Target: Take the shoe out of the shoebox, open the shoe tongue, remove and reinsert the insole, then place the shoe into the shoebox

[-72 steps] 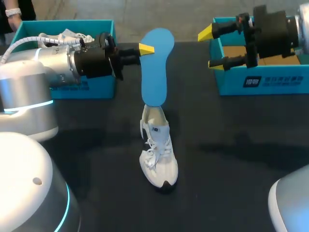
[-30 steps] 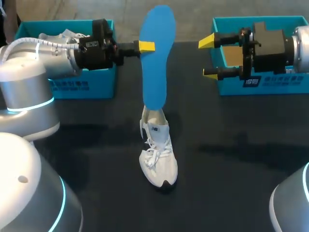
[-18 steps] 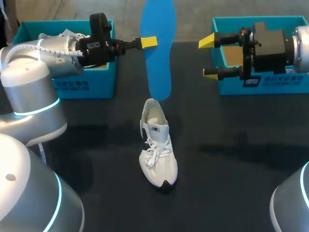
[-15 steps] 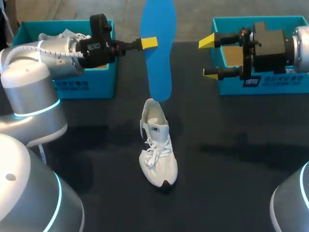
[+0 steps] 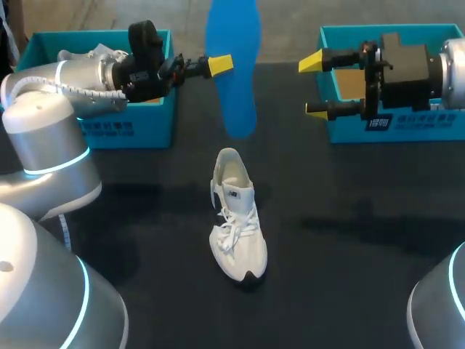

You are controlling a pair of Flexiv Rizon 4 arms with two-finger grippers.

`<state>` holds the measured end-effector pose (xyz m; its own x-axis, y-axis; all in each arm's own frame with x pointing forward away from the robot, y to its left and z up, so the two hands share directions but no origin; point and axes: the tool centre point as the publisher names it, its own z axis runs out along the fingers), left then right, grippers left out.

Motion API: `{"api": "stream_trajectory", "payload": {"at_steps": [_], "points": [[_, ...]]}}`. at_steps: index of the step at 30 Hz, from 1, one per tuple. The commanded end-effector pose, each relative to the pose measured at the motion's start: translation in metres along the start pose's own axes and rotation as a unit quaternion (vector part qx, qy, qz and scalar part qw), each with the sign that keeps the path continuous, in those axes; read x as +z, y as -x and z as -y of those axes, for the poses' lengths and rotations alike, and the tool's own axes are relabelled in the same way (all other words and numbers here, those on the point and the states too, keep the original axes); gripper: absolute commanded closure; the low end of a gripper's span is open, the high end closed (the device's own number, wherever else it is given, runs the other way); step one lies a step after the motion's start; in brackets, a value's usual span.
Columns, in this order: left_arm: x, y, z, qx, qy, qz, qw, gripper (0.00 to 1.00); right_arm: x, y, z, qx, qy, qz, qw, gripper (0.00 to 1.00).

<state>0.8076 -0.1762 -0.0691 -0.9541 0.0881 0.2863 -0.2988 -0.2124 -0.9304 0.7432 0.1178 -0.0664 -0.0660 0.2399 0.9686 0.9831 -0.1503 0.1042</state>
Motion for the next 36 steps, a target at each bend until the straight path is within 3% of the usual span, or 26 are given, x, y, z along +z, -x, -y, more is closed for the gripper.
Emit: {"api": "stream_trajectory", "payload": {"at_steps": [1, 5, 9, 11, 13, 36], "points": [[-0.001, 0.013, -0.009, 0.363, -0.005, -0.114, 0.925, 1.00, 0.003, 0.000, -0.002, 0.000, -0.001, 0.000, 1.000, 0.00], [0.000, 0.014, -0.005, 0.453, -0.003, -0.145, 0.880, 1.00, 0.003, 0.000, -0.002, 0.000, -0.001, 0.000, 1.000, 0.00], [0.001, 0.018, 0.000, 0.557, 0.008, -0.164, 0.814, 1.00, 0.003, 0.000, -0.002, 0.000, -0.001, 0.000, 1.000, 0.00], [0.001, 0.019, 0.003, 0.574, 0.000, -0.152, 0.805, 1.00, 0.003, 0.000, -0.002, 0.000, -0.001, 0.000, 1.000, 0.00], [0.001, 0.019, 0.005, 0.558, -0.006, -0.125, 0.820, 1.00, 0.003, 0.000, -0.002, 0.000, -0.001, 0.000, 1.000, 0.00], [0.001, 0.019, 0.005, 0.558, -0.006, -0.125, 0.820, 1.00, 0.003, 0.000, -0.002, 0.000, -0.001, 0.000, 1.000, 0.00]]}}
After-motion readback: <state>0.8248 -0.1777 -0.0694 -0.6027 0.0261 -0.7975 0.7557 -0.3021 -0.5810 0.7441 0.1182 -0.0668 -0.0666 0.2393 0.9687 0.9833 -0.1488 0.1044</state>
